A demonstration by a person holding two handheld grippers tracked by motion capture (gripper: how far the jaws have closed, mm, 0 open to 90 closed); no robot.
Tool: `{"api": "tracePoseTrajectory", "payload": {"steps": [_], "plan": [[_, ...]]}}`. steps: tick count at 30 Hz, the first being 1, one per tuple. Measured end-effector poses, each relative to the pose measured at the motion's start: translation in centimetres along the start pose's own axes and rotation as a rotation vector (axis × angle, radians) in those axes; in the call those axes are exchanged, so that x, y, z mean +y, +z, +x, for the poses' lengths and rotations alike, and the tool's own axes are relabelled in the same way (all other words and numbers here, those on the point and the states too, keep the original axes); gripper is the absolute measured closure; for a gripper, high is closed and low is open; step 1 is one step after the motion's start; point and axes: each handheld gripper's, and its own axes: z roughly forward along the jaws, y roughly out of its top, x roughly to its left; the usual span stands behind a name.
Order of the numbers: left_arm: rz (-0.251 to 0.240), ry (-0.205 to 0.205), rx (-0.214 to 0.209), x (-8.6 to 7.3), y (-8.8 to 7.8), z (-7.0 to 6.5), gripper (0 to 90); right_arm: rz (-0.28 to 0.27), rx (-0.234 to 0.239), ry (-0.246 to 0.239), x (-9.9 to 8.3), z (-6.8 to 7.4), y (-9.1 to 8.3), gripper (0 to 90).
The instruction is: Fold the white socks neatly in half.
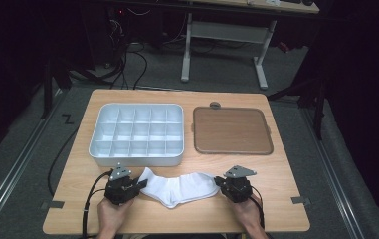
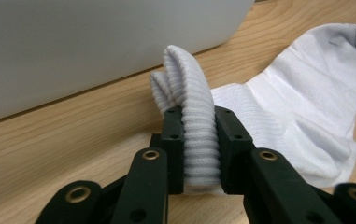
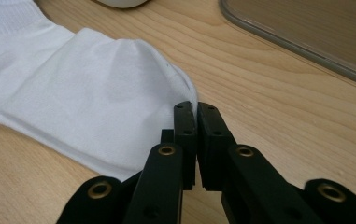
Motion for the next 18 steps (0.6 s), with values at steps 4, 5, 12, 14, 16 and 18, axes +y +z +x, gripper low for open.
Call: {"api": "tracePoseTrajectory", "payload": {"steps": [4, 5, 12, 14, 16, 18], "plan": [[-0.001, 0.0, -0.006, -0.3, 0.4, -0.4, 75.4, -0.004, -0.001, 0.022, -0.4, -0.6, -0.3, 87.9], [-0.001, 0.0, -0.01, -0.3, 0.5, -0.5, 75.4, -0.003, -0.003, 0.028, -0.5, -0.8, -0.3, 87.9], [0.003, -0.001, -0.026, -0.9, 1.4, -1.2, 75.3, -0.004, -0.018, 0.067, -1.3, -1.8, -0.9, 87.9], [0.011, 0.003, -0.036, -1.2, 1.9, -1.5, 75.2, -0.003, -0.032, 0.078, -1.8, -2.2, -1.1, 87.8], [0.014, 0.001, -0.039, -1.3, 2.1, -1.7, 75.1, -0.007, -0.035, 0.08, -1.9, -2.4, -1.3, 87.9], [0.021, -0.001, -0.042, -1.4, 2.3, -1.8, 75.1, -0.013, -0.039, 0.101, -2.2, -2.9, -1.6, 87.9]]}}
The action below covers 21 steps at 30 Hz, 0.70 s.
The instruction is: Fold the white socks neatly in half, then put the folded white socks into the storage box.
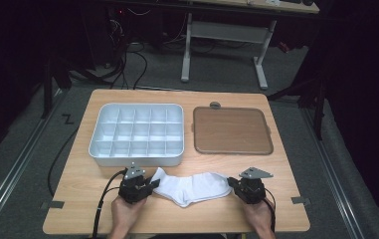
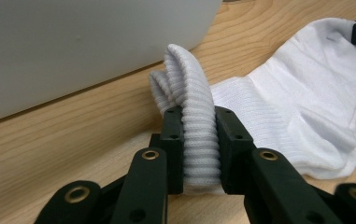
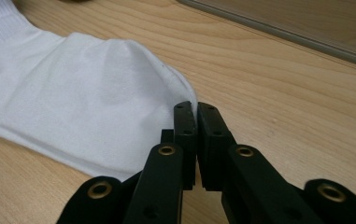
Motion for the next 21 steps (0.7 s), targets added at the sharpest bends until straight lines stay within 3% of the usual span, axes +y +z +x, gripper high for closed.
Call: {"api": "tracePoseTrajectory", "payload": {"steps": [12, 17, 21], "plan": [[0.004, 0.032, 0.026, -0.43, 0.8, 0.21, 73.7, 0.006, 0.001, 0.015, -0.7, -0.33, 0.27, 87.7], [-0.002, 0.038, 0.041, -0.31, 0.77, 0.42, 69.8, 0.004, 0.008, 0.012, -0.76, -0.17, 0.56, 87.4], [-0.008, 0.041, 0.058, -0.19, 0.69, 0.52, 61.9, 0.003, 0.01, 0.006, -0.67, -0.11, 0.58, 84.5]]}}
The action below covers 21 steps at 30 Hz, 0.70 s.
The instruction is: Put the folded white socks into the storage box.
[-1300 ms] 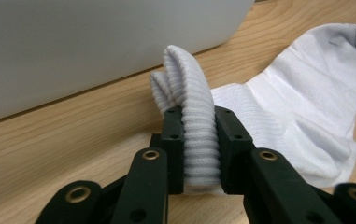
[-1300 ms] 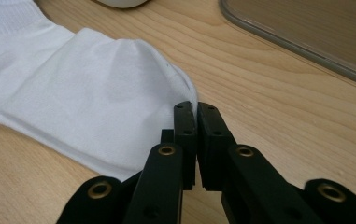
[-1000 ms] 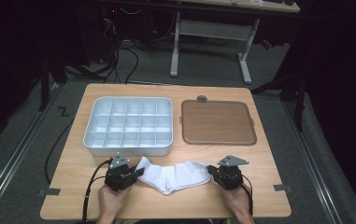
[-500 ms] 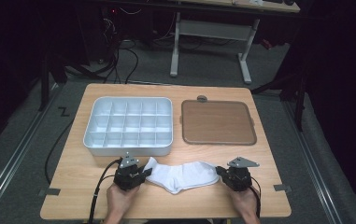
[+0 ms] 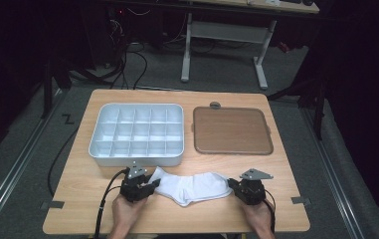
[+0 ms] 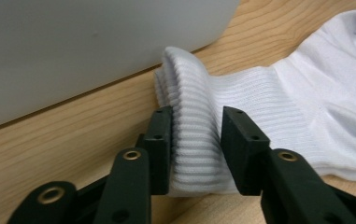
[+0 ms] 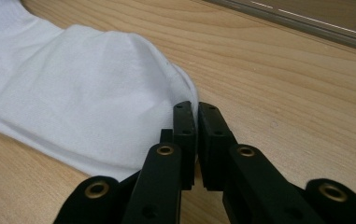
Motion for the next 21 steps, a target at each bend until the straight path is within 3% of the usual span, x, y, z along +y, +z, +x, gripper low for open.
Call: {"api": "tracePoseTrajectory", "payload": {"steps": [4, 6, 13, 17, 21], "plan": [[-0.019, 0.0, 0.017, 0.4, -0.4, 0.1, 53.0, -0.008, -0.002, -0.003, 0.0, 0.0, -0.1, 79.1], [-0.035, -0.01, 0.025, 0.8, -0.7, 0.2, 46.1, -0.023, -0.014, 0.0, 0.2, 0.2, -0.5, 71.0], [-0.015, -0.048, 0.055, 1.8, -2.0, 1.0, 39.1, -0.081, -0.042, -0.03, 1.2, 1.2, -2.3, 70.7], [-0.006, -0.07, 0.054, 1.8, -1.8, 0.9, 39.4, -0.133, 0.018, -0.056, 2.1, 2.2, -3.2, 78.8], [-0.004, -0.082, 0.071, 1.6, -1.0, 0.7, 39.2, -0.129, 0.095, -0.092, 3.3, 4.1, -2.1, 84.1]]}}
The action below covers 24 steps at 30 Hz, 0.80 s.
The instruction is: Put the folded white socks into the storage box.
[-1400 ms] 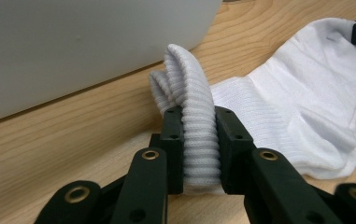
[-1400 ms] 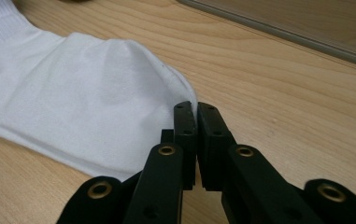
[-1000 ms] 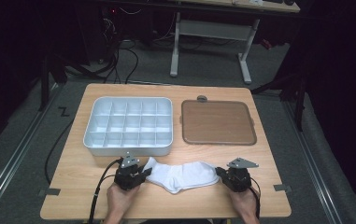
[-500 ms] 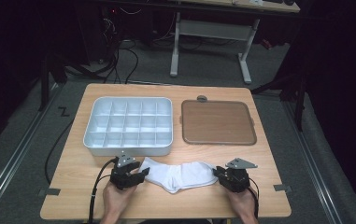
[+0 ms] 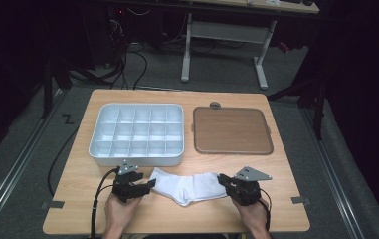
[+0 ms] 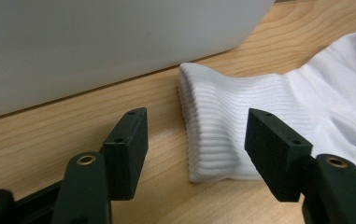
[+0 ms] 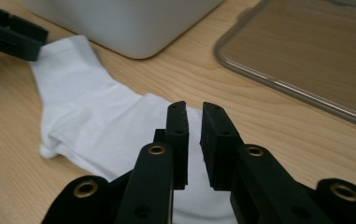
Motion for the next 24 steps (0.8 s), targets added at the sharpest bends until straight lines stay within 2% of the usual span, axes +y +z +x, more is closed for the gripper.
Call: {"api": "tracePoseTrajectory", "payload": {"steps": [2, 3, 5, 8, 9, 12, 14, 17, 19, 21, 22, 23, 24], "plan": [[0.001, 0.018, 0.012, -0.3, 0.3, -0.1, 39.0, 0.007, 0.015, -0.009, 0.1, 0.4, 0.5, 84.6], [0.001, 0.018, 0.017, -0.4, 0.5, -0.2, 38.9, 0.025, 0.043, -0.025, 0.3, 1.3, 1.5, 85.5], [0.006, 0.017, 0.019, -0.5, 0.5, -0.2, 38.6, 0.04, 0.07, -0.039, 0.4, 2.1, 2.5, 86.0], [0.019, 0.024, 0.028, -0.7, 0.7, -0.3, 38.7, 0.056, 0.093, -0.051, 0.5, 3.0, 3.4, 86.1], [0.031, 0.045, 0.037, -0.9, 0.8, -0.3, 38.9, 0.068, 0.115, -0.063, 0.6, 3.8, 4.3, 86.1], [0.038, 0.053, 0.042, -0.9, 0.9, -0.4, 39.0, 0.074, 0.136, -0.072, 0.7, 4.5, 5.0, 86.1], [0.046, 0.076, 0.054, -1.0, 1.0, -0.6, 38.7, 0.087, 0.152, -0.081, 0.7, 5.4, 5.9, 86.0], [0.044, 0.091, 0.063, -1.1, 1.1, -0.7, 39.4, 0.1, 0.151, -0.092, 0.7, 5.8, 6.3, 86.0], [0.038, 0.114, 0.072, -1.3, 1.1, -0.8, 42.1, 0.133, 0.132, -0.098, 0.4, 5.9, 6.7, 85.9], [0.031, 0.135, 0.082, -1.5, 1.1, -0.9, 42.7, 0.14, 0.13, -0.097, 0.2, 5.8, 6.9, 85.8], [0.036, 0.142, 0.071, -1.6, 1.1, -1.0, 47.6, 0.159, 0.117, -0.098, -0.3, 5.7, 7.1, 85.8], [0.036, 0.142, 0.071, -1.6, 1.1, -1.0, 52.4, 0.161, 0.113, -0.102, -0.5, 5.6, 7.1, 85.8], [0.031, 0.144, 0.051, -1.8, 1.1, -1.1, 56.3, 0.151, 0.119, -0.094, -0.6, 5.6, 7.1, 85.6]]}}
